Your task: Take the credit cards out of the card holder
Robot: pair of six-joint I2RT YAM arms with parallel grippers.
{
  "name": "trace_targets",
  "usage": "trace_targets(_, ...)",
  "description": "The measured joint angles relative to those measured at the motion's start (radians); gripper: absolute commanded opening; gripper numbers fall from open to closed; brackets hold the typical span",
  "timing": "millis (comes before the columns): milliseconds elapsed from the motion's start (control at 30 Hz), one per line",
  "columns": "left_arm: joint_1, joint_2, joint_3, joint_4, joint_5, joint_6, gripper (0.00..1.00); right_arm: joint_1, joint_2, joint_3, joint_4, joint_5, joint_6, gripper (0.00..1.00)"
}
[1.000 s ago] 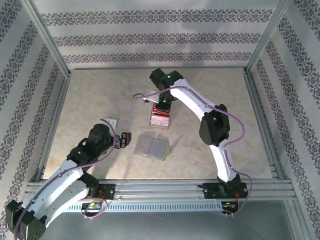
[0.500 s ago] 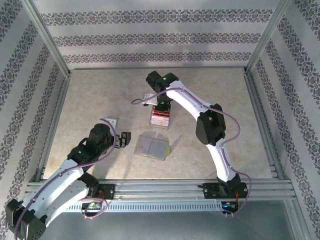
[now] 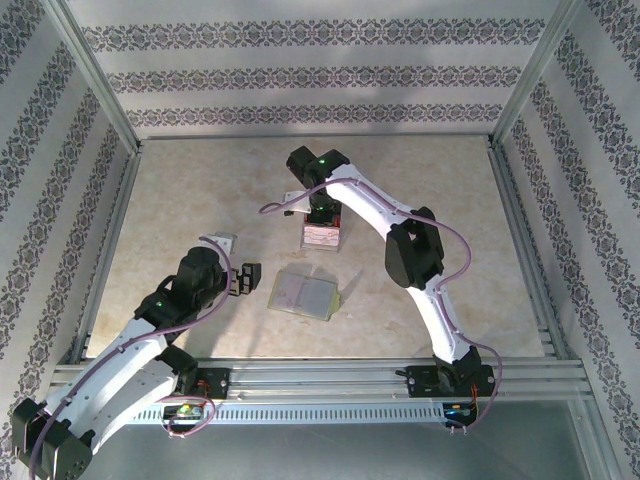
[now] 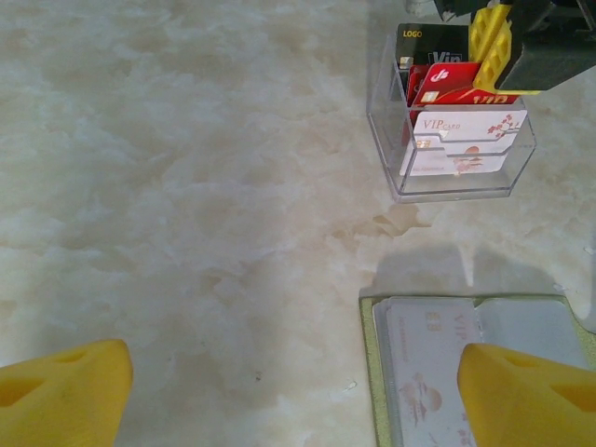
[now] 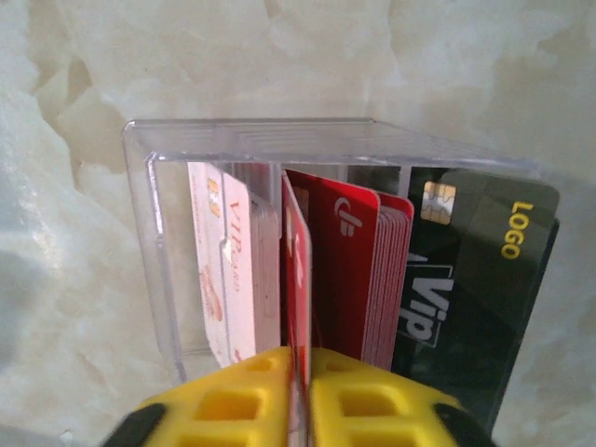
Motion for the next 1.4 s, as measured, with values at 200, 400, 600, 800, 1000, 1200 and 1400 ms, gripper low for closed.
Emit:
trace_targets(200, 0.000, 0.004, 0.002, -0.001, 0.000, -0.003, 0.91, 0.000, 0.000, 0.001, 0.007, 0.019, -0.002, 0.25)
trace_targets(400, 0.005, 0.031, 0.017, -0.005, 0.004, -0.042, 0.93, 0.000, -0.029, 0.001, 0.006, 0.024, 0.023, 0.34)
trace_targets(600, 0.042, 0.156, 0.023, 0.002, 0.084, -0.164, 0.91, -0.004, -0.193, -0.035, 0.014, 0.021, 0.171, 0.45)
trace_targets(800, 0.064, 0.314, 0.037, 0.010, 0.227, -0.294, 0.79, -0.047, -0.551, -0.349, 0.142, -0.027, 0.423, 0.62)
trace_targets(1000, 0.065, 0.378, 0.045, 0.013, 0.335, -0.389, 0.75, -0.115, -0.884, -0.816, 0.359, -0.147, 0.705, 0.74)
trace_targets(1200, 0.061, 0.382, 0.045, 0.013, 0.373, -0.441, 0.71, -0.196, -1.061, -1.252, 0.599, -0.275, 0.986, 0.87)
trace_targets(1400, 0.024, 0.421, 0.057, 0.019, 0.380, -0.468, 0.60, -0.217, -1.115, -1.472, 0.766, -0.349, 1.182, 0.90)
